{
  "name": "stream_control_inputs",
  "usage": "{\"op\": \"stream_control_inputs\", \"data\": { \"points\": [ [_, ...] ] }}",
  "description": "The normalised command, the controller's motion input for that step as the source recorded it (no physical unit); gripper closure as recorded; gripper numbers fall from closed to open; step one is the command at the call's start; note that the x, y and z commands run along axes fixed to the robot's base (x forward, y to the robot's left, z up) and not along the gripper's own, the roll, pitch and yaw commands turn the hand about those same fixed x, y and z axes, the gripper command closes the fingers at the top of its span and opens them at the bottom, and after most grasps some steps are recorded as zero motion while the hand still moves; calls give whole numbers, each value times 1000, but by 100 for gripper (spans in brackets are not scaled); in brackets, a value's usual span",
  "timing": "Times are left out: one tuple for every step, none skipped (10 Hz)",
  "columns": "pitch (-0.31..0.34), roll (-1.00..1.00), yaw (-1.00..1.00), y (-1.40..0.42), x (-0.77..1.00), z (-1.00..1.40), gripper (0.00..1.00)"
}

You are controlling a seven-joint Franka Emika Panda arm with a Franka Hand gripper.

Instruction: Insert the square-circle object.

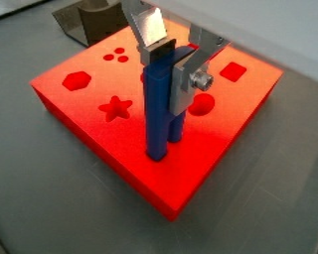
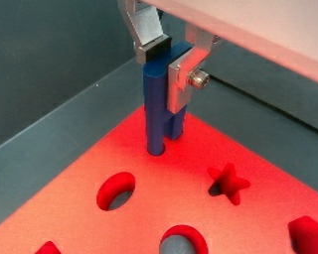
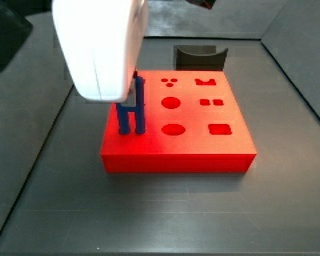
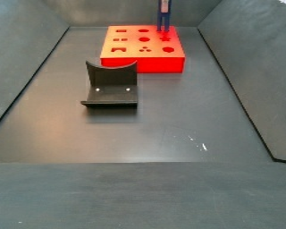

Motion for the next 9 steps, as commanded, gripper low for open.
{"op": "stream_control_inputs", "data": {
  "points": [
    [87, 131, 0, 0, 206, -483, 100],
    [100, 190, 0, 0, 131, -529, 100],
    [110, 193, 0, 0, 80, -563, 100],
    [96, 146, 0, 0, 37, -674, 100],
    [60, 21, 0, 0, 9, -889, 100],
    [21, 0, 0, 14, 0, -1000, 100],
    [0, 0, 0, 37, 0, -1000, 100],
    [0, -14, 0, 37, 0, -1000, 100],
    [0, 0, 0, 17, 0, -806, 100]
  ]
}}
